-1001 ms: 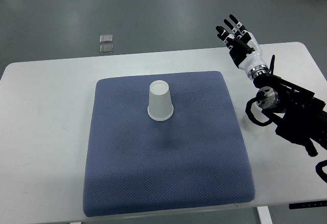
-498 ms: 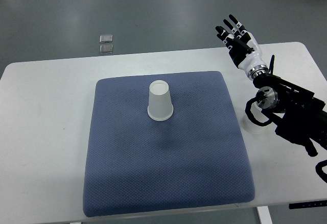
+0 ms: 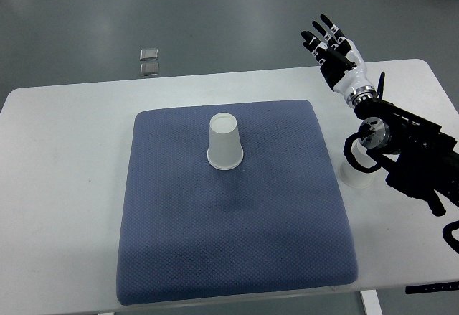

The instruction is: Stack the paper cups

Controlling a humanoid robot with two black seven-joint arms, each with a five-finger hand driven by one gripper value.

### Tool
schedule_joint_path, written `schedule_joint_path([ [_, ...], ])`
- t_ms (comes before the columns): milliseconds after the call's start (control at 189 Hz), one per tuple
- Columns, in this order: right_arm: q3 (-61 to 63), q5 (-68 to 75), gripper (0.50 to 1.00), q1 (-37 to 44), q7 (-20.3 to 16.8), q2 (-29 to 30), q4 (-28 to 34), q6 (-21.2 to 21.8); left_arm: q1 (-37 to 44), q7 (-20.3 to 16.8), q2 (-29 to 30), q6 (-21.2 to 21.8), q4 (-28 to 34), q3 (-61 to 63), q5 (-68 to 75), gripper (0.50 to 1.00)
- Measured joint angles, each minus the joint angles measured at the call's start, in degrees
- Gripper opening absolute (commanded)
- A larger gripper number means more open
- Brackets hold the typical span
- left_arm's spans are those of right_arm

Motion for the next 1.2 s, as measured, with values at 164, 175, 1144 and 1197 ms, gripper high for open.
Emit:
schedule_joint_path([
  [164,-0.16,-0.23,0.913,1.43,-0.11,-0.24,-0.12,-0.70,0.00,0.00,0.00,0.00,0.00,-0.01,0.00,1.000],
  [175,-0.18,-0.24,0.913,1.52,-0.13,-0.27,-0.11,-0.76,0.00,0.00,0.00,0.00,0.00,-0.01,0.00,1.000],
  [1144,-20.86,-47.26,0.909,20.94,-0.50,-17.61,7.81,-1.61,0.01,0.00,0.00,0.00,0.00,-0.01,-0.01,1.000],
  [1197,-23.97,-49.16,0.909,22.08,-0.50,-19.51,10.57,-1.54,0.00,0.00,0.00,0.00,0.00,-0.01,-0.01,1.000],
])
